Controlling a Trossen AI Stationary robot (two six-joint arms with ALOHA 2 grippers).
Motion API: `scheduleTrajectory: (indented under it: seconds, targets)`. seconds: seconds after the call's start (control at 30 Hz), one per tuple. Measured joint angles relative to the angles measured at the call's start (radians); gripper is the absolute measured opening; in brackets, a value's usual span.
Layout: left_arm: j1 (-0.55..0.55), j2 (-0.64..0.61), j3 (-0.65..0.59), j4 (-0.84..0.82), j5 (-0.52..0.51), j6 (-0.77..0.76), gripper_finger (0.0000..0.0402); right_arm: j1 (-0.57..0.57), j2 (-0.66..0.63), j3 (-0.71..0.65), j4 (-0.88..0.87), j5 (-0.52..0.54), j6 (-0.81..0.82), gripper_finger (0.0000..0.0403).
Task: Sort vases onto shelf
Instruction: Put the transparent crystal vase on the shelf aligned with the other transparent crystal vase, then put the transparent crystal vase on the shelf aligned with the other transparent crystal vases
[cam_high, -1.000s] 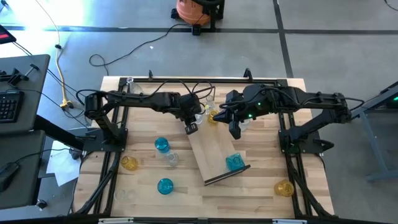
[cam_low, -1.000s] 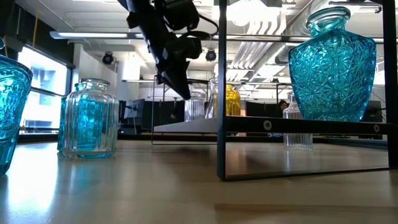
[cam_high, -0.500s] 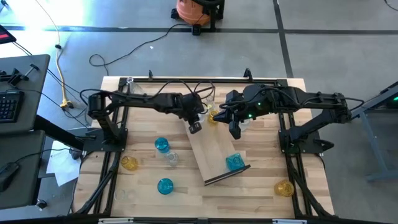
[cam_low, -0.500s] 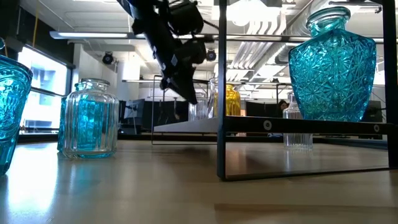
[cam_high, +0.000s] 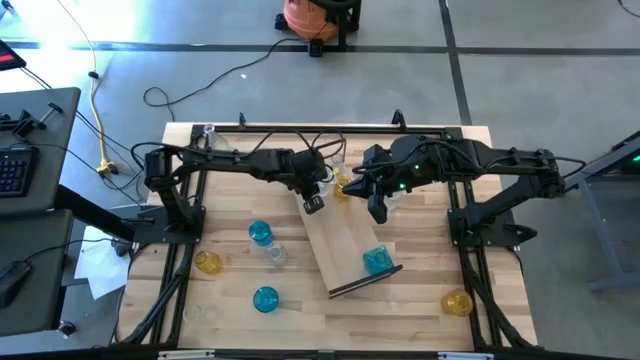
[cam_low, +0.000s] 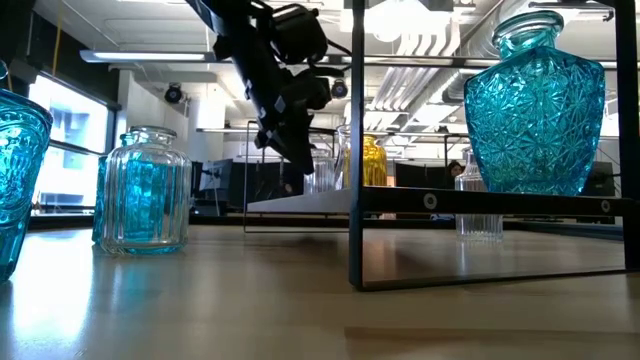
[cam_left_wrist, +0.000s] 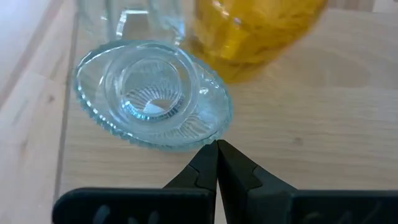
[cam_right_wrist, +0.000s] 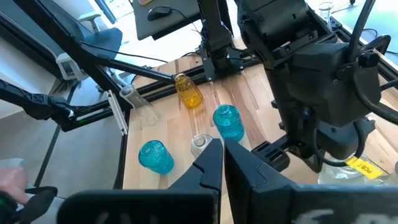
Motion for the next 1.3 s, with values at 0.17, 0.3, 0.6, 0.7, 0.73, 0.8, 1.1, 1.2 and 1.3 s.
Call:
scheduleTrajectory:
  seconds: [0.17, 0.3, 0.6, 0.7, 0.73, 0.8, 1.1, 1.2, 1.3]
  targets:
    - [0.015, 0.0, 0.0, 0.004, 0.0, 0.0, 0.0, 0.0, 0.0, 0.0, 0.0, 0.0, 0.0, 0.0]
    - [0.02, 0.0, 0.0, 0.004, 0.0, 0.0, 0.0, 0.0, 0.0, 0.0, -0.001, 0.0, 0.0, 0.0]
    - [0.02, 0.0, 0.0, 0.03, 0.0, -0.002, 0.0, 0.0, 0.0, 0.0, -0.001, 0.0, 0.0, 0.0]
    - [0.02, 0.0, 0.0, 0.029, 0.001, -0.002, 0.0, 0.0, 0.0, 0.0, -0.001, 0.0, 0.0, 0.0]
    - [0.019, 0.0, 0.0, 0.027, 0.001, -0.003, 0.0, 0.0, 0.0, 0.0, -0.001, 0.0, 0.0, 0.0]
    - [0.018, 0.0, 0.0, 0.023, 0.005, -0.01, 0.0, 0.0, 0.0, 0.0, -0.001, 0.0, 0.007, 0.0]
    - [-0.034, -0.071, 0.035, -0.155, 0.052, 0.013, 0.0, 0.006, 0.0, 0.0, -0.006, 0.0, 0.008, 0.0]
    - [-0.046, -0.136, 0.052, -0.198, 0.031, 0.017, 0.0, 0.006, 0.0, 0.0, -0.016, 0.0, 0.011, 0.0]
    - [-0.045, -0.232, 0.063, -0.222, 0.019, 0.009, 0.0, 0.006, 0.0, 0.0, -0.018, 0.012, 0.01, 0.0]
